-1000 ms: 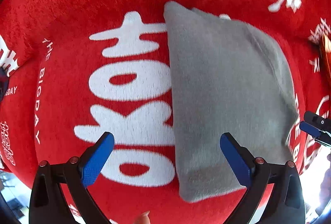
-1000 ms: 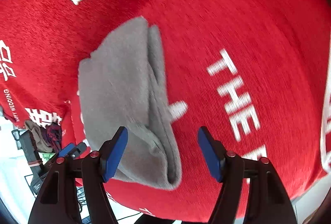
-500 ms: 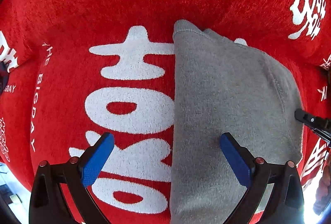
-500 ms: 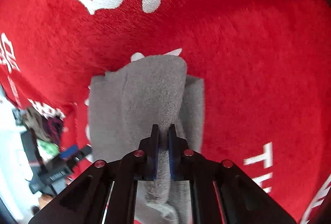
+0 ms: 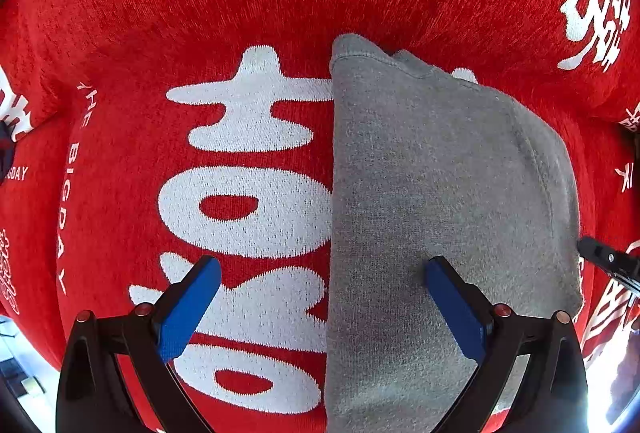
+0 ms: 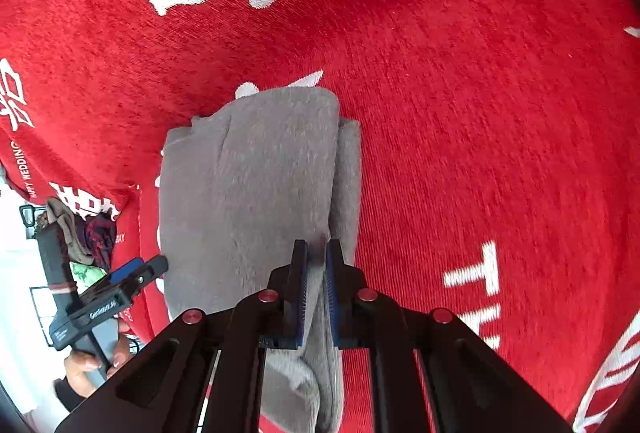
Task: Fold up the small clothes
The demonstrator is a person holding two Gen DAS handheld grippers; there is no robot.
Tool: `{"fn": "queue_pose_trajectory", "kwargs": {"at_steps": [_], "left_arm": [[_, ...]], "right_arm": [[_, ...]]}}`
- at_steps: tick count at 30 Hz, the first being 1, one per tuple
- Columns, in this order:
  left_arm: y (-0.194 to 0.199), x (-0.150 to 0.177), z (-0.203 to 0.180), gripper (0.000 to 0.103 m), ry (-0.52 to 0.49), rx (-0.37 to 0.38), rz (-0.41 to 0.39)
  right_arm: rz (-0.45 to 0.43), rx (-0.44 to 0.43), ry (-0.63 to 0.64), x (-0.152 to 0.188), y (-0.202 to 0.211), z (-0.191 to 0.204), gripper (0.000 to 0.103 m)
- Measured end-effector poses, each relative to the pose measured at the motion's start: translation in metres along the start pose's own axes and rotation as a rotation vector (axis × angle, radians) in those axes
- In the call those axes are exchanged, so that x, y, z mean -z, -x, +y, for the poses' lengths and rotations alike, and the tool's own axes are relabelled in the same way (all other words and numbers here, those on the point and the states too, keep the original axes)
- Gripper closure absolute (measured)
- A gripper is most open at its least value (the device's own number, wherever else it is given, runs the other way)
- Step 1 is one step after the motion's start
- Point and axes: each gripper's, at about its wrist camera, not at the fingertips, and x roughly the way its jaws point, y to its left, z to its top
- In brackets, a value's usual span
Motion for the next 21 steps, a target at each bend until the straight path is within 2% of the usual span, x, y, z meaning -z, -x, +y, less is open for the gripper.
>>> {"fn": "queue_pose_trajectory", "kwargs": {"at_steps": [9, 11, 12, 13, 14, 21], "left_arm": [[-0.003, -0.002, 0.002, 0.000, -0.003, 0.018, 0.003], [-0.001, -0.002, 0.001, 0.000, -0.014, 0.019, -0.004], [0.000, -0.003, 0.001, 0.000, -0.019, 0.024, -0.006], [0.000, -0.004, 0.001, 0.000, -0.022, 0.037, -0.007], [0.001, -0.005, 0.002, 0.000, -0.023, 0.056, -0.006], [-0.007, -0.022, 0.009, 0.000, -0.012, 0.131, 0.016]], "right_arm": [[0.021, -0.016, -0.071, 0.016, 0.001, -0.013, 0.092], [0.021, -0.024, -0.085, 0.017, 0.001, -0.016, 0.084], [0.019, -0.032, -0.094, 0.017, 0.002, -0.018, 0.065], [0.013, -0.041, -0.098, 0.018, 0.003, -0.018, 0.041], [0.005, -0.056, -0.101, 0.018, 0.004, -0.019, 0.034], [0.024, -0.153, -0.129, 0.009, -0.002, -0.032, 0.033]]}}
